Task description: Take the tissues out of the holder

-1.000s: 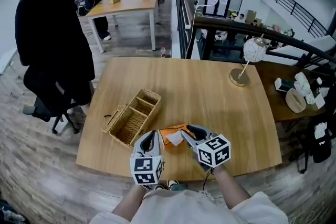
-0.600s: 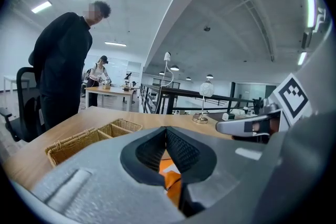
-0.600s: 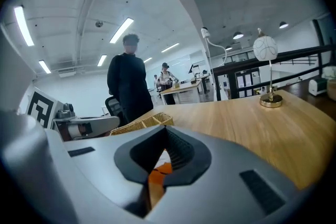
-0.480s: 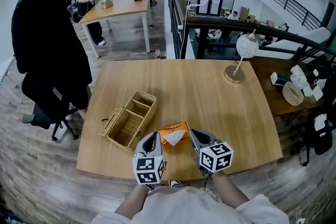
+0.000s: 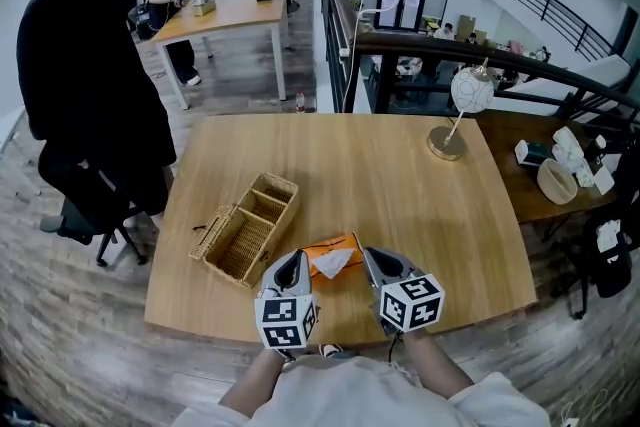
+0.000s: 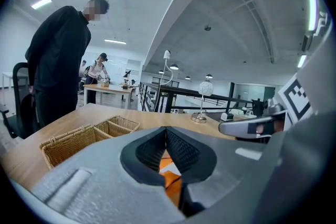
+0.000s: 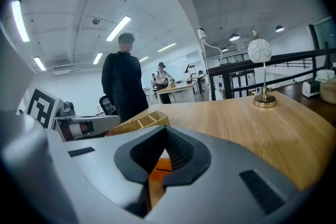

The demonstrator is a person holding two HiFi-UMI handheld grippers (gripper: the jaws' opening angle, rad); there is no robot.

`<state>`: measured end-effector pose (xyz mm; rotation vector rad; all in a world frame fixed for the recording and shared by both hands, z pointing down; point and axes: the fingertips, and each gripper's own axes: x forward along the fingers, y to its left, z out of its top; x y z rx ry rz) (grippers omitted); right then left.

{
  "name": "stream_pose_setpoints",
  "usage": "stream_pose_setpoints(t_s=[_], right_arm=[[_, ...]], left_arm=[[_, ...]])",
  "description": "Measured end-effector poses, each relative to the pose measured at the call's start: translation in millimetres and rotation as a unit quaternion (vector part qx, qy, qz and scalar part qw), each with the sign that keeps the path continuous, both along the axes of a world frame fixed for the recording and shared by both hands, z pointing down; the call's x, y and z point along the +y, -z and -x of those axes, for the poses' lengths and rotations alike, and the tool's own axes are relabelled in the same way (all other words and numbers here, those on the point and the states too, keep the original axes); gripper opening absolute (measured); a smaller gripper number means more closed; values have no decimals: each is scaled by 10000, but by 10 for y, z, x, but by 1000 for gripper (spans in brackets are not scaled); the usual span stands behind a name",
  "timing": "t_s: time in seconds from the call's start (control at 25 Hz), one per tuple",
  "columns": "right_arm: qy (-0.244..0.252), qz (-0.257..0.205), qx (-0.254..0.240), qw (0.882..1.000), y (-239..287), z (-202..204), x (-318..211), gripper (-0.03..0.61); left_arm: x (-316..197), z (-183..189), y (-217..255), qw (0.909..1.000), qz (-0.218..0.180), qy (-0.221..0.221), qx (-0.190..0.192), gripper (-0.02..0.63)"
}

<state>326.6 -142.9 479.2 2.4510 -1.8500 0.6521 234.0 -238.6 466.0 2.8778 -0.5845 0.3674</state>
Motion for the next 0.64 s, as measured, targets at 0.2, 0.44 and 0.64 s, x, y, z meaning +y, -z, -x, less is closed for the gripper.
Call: stream_pose_setpoints(t_s=[0.2,0.44,0.64], right_arm=[[-28,40,41,10000,5,-20,1,3],[-92,124,9,9999,-49,-51,34,3],[-135,135,19,9998,-45,-69,34,3]], left_arm=[[-5,-17,-14,10000,-2,-22,-26,10],[-14,-5,-71,10000,30,-40,-86,9],[-33,-1,-72,9999,27,-33,-104,10]])
